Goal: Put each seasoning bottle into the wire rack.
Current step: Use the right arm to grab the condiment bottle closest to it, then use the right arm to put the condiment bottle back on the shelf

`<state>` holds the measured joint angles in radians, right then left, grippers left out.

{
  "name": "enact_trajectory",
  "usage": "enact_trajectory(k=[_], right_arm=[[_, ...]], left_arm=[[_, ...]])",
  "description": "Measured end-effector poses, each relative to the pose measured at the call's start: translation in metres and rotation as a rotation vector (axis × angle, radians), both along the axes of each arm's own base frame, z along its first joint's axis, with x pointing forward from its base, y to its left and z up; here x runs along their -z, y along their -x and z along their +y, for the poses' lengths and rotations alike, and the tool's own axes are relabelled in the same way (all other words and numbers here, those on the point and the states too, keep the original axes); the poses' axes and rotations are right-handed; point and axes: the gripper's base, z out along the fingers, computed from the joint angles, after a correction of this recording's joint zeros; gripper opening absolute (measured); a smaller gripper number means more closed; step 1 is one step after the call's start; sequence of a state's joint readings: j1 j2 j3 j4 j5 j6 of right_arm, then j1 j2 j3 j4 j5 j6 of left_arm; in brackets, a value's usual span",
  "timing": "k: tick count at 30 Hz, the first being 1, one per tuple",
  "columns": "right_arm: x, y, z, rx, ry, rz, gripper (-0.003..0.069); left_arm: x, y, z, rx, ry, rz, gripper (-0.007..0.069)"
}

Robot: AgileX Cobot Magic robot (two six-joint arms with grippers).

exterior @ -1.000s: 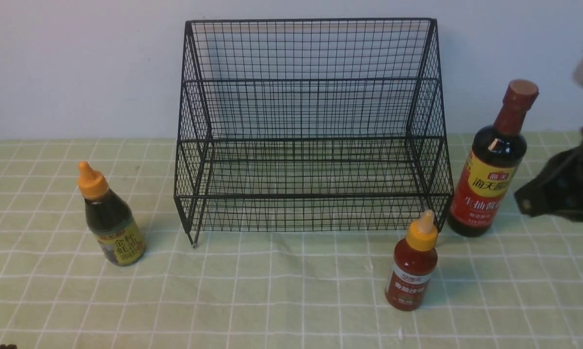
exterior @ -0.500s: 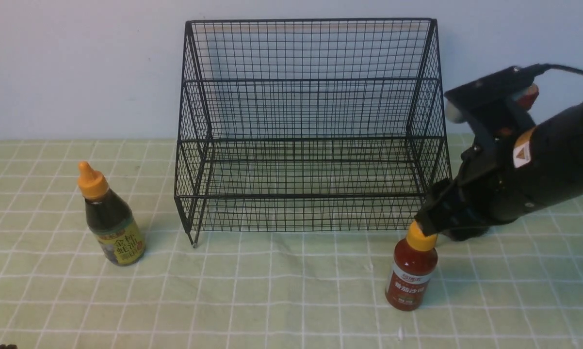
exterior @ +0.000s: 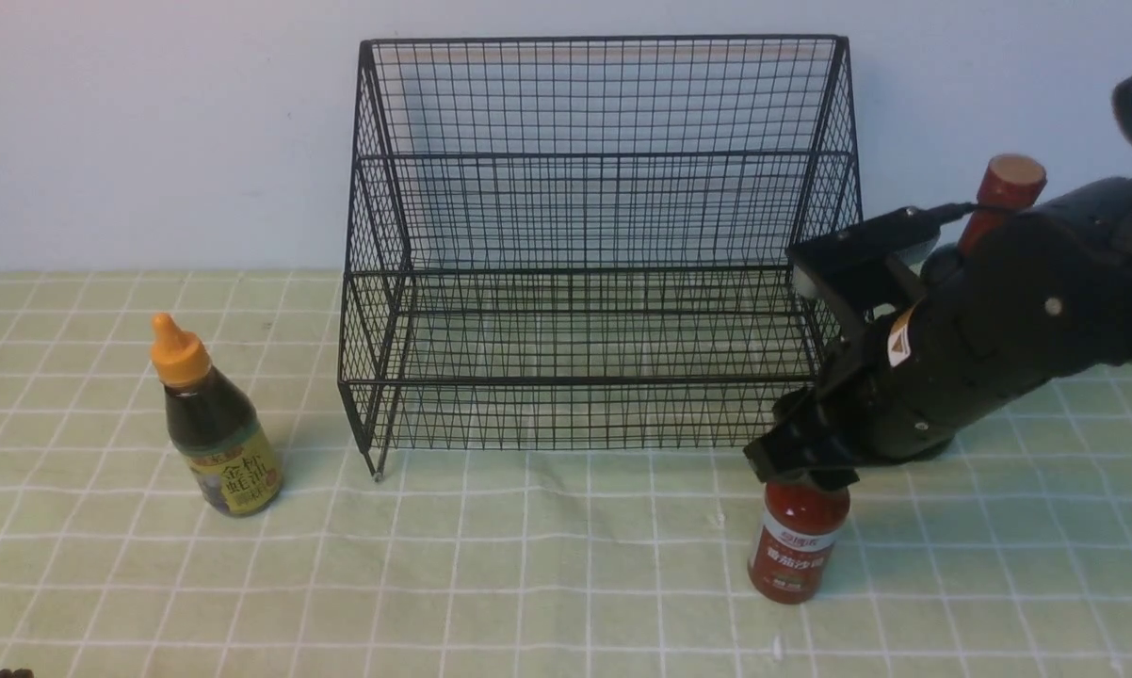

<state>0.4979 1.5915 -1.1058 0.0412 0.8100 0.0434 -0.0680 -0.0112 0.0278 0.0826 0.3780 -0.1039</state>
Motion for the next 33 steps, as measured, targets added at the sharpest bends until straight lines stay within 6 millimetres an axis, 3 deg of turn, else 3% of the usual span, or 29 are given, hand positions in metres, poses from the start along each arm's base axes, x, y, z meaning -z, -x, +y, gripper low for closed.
enact_trajectory(k=[4, 7, 11, 12, 14, 17, 19, 23, 33], right_arm=[[-0.008, 0.005, -0.003, -0.015, 0.025, 0.030, 0.0296], [-0.034, 0.009, -0.004, -0.040, 0.018, 0.015, 0.0296], [-0.102, 0.013, -0.005, -0.061, -0.064, -0.133, 0.0296], [-0.105, 0.013, -0.005, -0.061, -0.069, -0.142, 0.0296], [-0.142, 0.011, -0.003, -0.069, -0.117, -0.248, 0.0296], [-0.171, 0.006, -0.002, -0.079, -0.142, -0.337, 0.0296], [-0.179, 0.000, 0.001, -0.084, -0.135, -0.373, 0.0296], [-0.174, -0.018, 0.007, -0.087, -0.089, -0.381, 0.0296], [-0.113, -0.062, 0.028, -0.097, 0.001, -0.262, 0.0296]], left_arm=[[0.000, 0.000, 0.000, 0.000, 0.000, 0.000, -0.0006], [0.000, 0.000, 0.000, 0.000, 0.000, 0.000, -0.0006], [0.000, 0.000, 0.000, 0.000, 0.000, 0.000, -0.0006], [0.000, 0.000, 0.000, 0.000, 0.000, 0.000, -0.0006], [0.000, 0.000, 0.000, 0.000, 0.000, 0.000, -0.0006], [0.000, 0.000, 0.000, 0.000, 0.000, 0.000, -0.0006], [0.000, 0.000, 0.000, 0.000, 0.000, 0.000, -0.0006], [0.000, 0.000, 0.000, 0.000, 0.000, 0.000, -0.0006], [0.000, 0.000, 0.000, 0.000, 0.001, 0.000, -0.0006]])
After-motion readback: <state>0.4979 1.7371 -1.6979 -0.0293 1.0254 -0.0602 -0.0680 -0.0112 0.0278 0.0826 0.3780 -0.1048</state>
